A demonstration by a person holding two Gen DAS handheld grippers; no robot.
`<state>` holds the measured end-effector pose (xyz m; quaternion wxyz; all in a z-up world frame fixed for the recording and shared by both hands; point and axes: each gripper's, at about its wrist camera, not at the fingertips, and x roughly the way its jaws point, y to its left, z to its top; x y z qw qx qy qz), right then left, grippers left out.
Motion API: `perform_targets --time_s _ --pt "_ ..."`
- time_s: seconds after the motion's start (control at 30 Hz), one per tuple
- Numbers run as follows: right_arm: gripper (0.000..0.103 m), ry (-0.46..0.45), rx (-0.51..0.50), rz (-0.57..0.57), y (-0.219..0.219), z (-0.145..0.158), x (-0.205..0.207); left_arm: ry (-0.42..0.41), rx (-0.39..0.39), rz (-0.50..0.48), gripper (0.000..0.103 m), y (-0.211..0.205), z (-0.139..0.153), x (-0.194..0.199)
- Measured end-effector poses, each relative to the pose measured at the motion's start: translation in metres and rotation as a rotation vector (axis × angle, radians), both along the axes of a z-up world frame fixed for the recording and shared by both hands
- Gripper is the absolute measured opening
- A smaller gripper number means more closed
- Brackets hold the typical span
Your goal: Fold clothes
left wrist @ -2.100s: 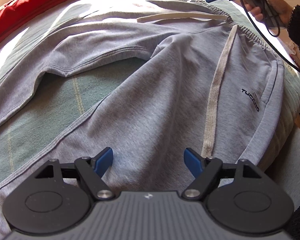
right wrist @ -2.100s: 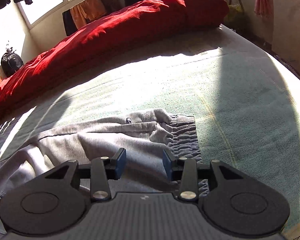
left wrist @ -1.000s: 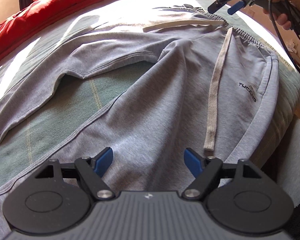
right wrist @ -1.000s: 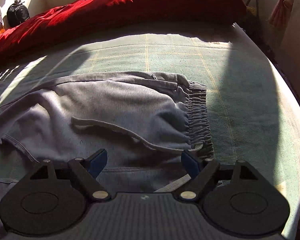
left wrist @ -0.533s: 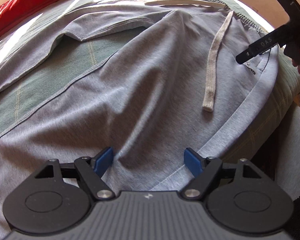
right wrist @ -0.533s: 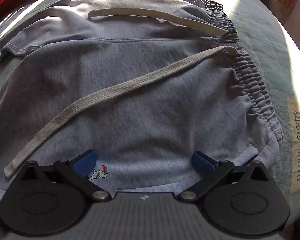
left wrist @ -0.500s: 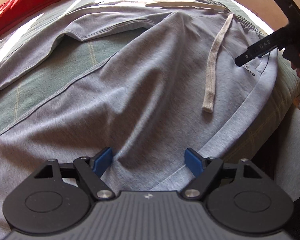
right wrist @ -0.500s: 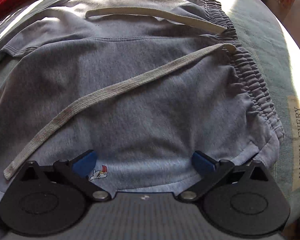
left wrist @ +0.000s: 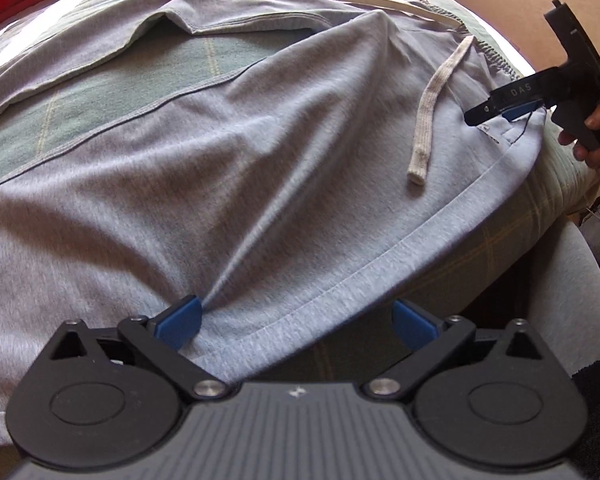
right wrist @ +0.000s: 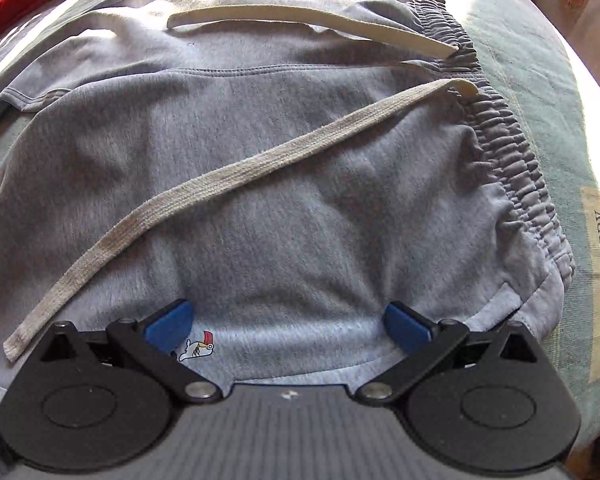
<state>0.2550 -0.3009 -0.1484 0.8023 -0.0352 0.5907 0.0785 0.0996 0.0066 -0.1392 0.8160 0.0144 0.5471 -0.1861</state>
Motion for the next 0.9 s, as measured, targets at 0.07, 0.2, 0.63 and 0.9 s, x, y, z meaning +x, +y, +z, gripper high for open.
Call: perform_targets --time_s 0.07,0.2,0.63,0.9 --pt "0.103 -0.003 -0.002 0.0 0.0 0.002 0.0 0.003 -0.008 0.015 0.102 0.0 0.0 0.002" --pt "0.103 0.004 0.021 -0.013 -0.004 0.012 0.0 -0.05 0.036 0.033 0.091 0.005 0.017 0.004" --pt "0.103 -0.156 0.238 0.071 0.067 0.102 0.027 -0.181 0.088 0.341 0.062 0.161 0.087 0.083" --pt "0.103 -0.207 0.272 0.224 0.154 0.123 0.039 -0.184 0.037 0.552 0.045 0.277 0.082 0.117"
